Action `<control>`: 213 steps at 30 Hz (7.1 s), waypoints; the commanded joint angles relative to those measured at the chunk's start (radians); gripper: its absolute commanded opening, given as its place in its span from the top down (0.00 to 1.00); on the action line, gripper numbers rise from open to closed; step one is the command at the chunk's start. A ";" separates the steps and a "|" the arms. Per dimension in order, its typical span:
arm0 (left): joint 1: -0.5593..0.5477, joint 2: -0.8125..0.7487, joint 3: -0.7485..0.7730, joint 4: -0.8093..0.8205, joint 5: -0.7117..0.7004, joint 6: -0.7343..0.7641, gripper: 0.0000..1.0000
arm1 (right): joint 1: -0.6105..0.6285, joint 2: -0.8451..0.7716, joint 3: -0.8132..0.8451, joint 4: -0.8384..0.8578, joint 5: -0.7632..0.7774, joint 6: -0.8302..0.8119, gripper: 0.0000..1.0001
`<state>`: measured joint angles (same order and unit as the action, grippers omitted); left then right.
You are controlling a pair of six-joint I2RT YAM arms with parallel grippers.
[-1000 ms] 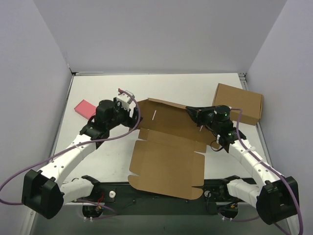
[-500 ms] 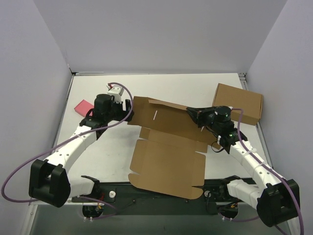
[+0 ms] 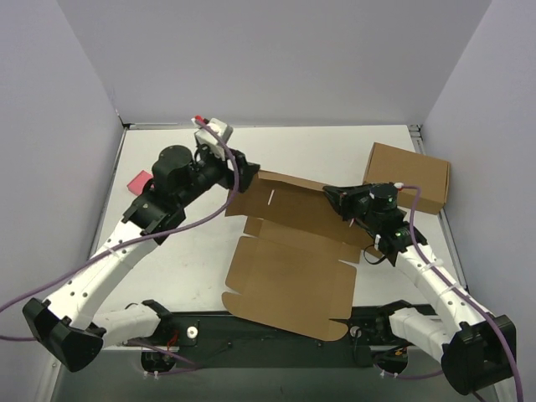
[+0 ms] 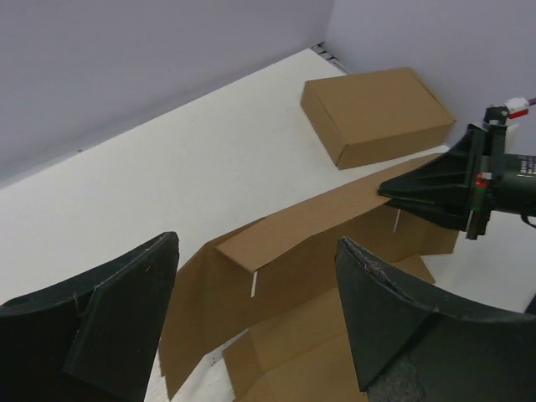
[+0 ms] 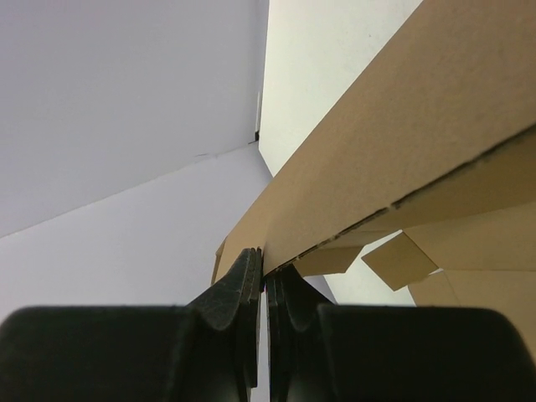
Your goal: Fold the paper box
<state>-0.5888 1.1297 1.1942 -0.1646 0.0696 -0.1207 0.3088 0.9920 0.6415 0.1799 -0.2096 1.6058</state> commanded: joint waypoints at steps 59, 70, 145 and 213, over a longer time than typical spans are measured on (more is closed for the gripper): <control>-0.106 0.358 0.064 0.131 0.173 -0.333 0.18 | 0.022 -0.062 -0.025 0.039 0.099 -0.245 1.00; 0.191 0.222 0.062 -0.010 0.294 -0.281 0.18 | 0.119 0.150 0.098 0.337 0.049 -0.366 1.00; 0.007 0.413 -0.255 0.585 0.254 -0.812 0.36 | 0.165 0.174 -0.129 0.513 0.207 -0.415 1.00; -0.089 0.513 -0.479 0.649 0.150 -0.412 0.34 | 0.162 0.152 -0.055 0.354 0.475 -0.291 1.00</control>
<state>-0.6689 1.6146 0.6544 0.3805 0.2127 -0.5106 0.4664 1.1305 0.5594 0.5217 0.2279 1.3369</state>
